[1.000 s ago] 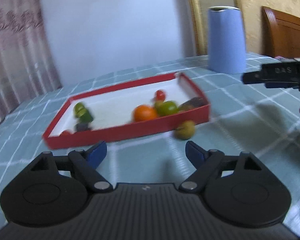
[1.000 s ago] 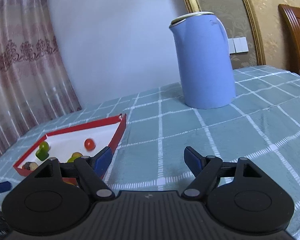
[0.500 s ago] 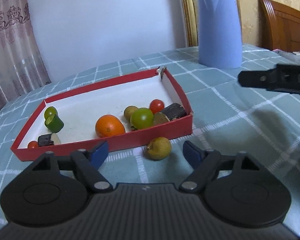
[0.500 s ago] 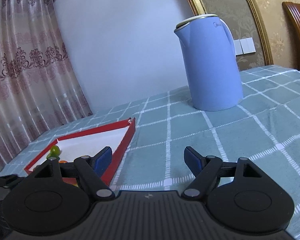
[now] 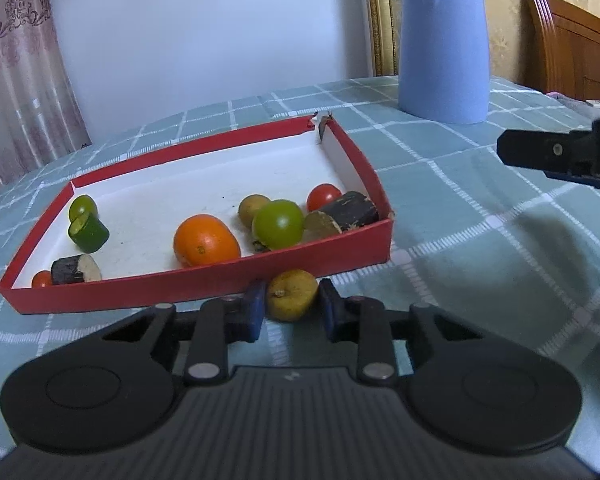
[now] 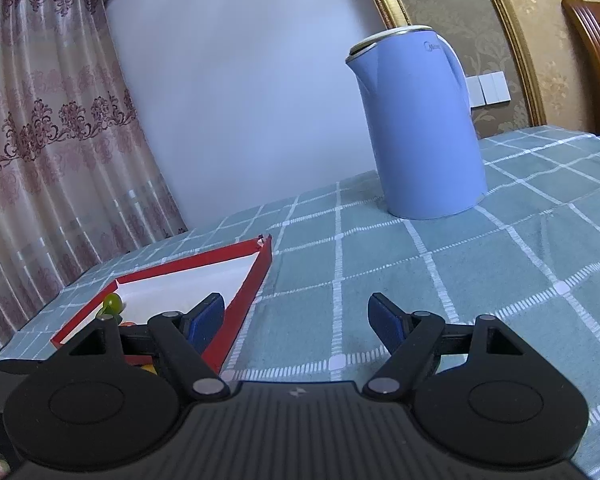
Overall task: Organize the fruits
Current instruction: 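Move the left gripper to the yellow plum and grasp it, then lift the yellow plum into the red tray and open the left gripper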
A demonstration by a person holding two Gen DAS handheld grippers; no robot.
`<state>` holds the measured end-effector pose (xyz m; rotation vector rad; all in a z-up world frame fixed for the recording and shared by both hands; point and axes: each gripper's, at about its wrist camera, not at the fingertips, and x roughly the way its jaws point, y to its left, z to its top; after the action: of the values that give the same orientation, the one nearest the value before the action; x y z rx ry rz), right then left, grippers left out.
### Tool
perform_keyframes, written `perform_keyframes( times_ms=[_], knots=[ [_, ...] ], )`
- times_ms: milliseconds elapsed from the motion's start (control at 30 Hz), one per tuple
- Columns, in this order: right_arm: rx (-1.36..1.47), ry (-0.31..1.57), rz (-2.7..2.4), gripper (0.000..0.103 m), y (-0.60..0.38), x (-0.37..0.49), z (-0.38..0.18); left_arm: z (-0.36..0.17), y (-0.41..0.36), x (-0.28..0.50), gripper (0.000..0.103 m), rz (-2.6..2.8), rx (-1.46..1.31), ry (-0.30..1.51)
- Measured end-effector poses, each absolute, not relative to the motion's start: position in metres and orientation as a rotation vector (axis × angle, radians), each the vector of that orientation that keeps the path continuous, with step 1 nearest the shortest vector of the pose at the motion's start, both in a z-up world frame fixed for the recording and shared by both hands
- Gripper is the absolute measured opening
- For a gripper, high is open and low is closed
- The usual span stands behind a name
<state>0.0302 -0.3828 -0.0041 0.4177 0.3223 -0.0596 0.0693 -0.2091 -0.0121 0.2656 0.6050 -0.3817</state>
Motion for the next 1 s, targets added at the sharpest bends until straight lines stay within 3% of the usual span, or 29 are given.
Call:
perform_keyframes(
  times_ms=[367, 700, 767, 833, 933, 1000],
  knots=[
    [0.407, 0.335, -0.059, 0.079, -0.38, 0.033, -0.006, 0.034, -0.161, 0.07, 0.027, -0.265, 0.2, 0.466],
    [0.39, 0.361, -0.056, 0.079, -0.377, 0.037, -0.007, 0.025, -0.134, 0.115, 0.028, -0.076, 0.188, 0.497],
    [0.385, 0.368, -0.059, 0.079, -0.376, 0.038, -0.008, 0.023, -0.13, 0.115, 0.039, -0.061, 0.182, 0.506],
    [0.383, 0.372, -0.06, 0.079, -0.374, 0.038, -0.008, 0.022, -0.126, 0.113, 0.062, -0.049, 0.18, 0.493],
    [0.371, 0.379, -0.064, 0.079, -0.371, 0.038, -0.007, 0.024, -0.121, 0.109, 0.084, -0.036, 0.181, 0.475],
    [0.362, 0.381, -0.066, 0.079, -0.367, 0.037, -0.007, 0.025, -0.119, 0.104, 0.089, -0.031, 0.187, 0.458]
  ],
)
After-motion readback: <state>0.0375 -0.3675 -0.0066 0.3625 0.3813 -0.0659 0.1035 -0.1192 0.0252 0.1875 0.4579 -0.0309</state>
